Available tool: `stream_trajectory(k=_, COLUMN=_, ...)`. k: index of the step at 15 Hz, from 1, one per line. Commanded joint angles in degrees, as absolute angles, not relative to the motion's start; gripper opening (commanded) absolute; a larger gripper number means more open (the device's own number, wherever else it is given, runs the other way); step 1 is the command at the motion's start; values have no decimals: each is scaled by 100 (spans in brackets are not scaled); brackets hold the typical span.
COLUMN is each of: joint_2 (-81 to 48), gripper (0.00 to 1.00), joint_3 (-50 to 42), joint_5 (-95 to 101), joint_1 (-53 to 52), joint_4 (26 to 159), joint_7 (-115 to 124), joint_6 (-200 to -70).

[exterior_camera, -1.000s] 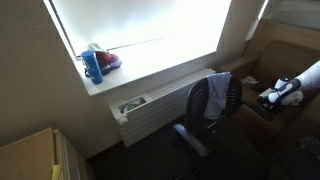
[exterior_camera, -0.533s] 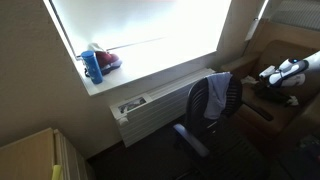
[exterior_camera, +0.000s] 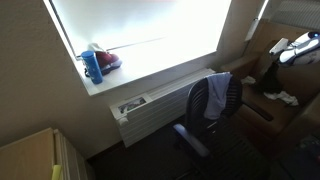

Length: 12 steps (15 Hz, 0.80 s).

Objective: Hang the t-shirt on the backrest of the chair

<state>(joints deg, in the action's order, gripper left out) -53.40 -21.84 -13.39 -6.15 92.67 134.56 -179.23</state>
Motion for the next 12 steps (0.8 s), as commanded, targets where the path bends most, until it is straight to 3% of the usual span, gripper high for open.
stream_trajectory(k=1, joint_2=-4282, gripper=1, joint_3=-2424, joint_5=-1480, joint_1=-1060, joint_4=10414, joint_7=13463, joint_6=-19179)
stream_trajectory(k=5, joint_2=-3378, gripper=1, joint_3=-2536, joint_5=-1847, joint_1=-1457, joint_4=11135, joint_7=13669, joint_6=-20474)
stream_trajectory(k=7, joint_2=-3141, gripper=1, joint_3=-3432, joint_5=-2406, joint_1=-2275, joint_4=10915, joint_7=13837, joint_6=-20035)
stream_trajectory(k=9, joint_2=-2452, gripper=1, joint_3=-3422, joint_5=-2251, joint_1=-2400, joint_4=11789, joint_7=13222, joint_6=-19426)
stream_trajectory(k=10, joint_2=-3119, gripper=4, joint_3=-3408, joint_5=-2253, joint_1=-2236, joint_4=10879, joint_7=13605, joint_6=-19665)
stream_trajectory(k=12, joint_2=-2715, gripper=4, joint_3=-3437, joint_5=-2250, joint_1=-2360, joint_4=11403, joint_7=13392, joint_6=-19482)
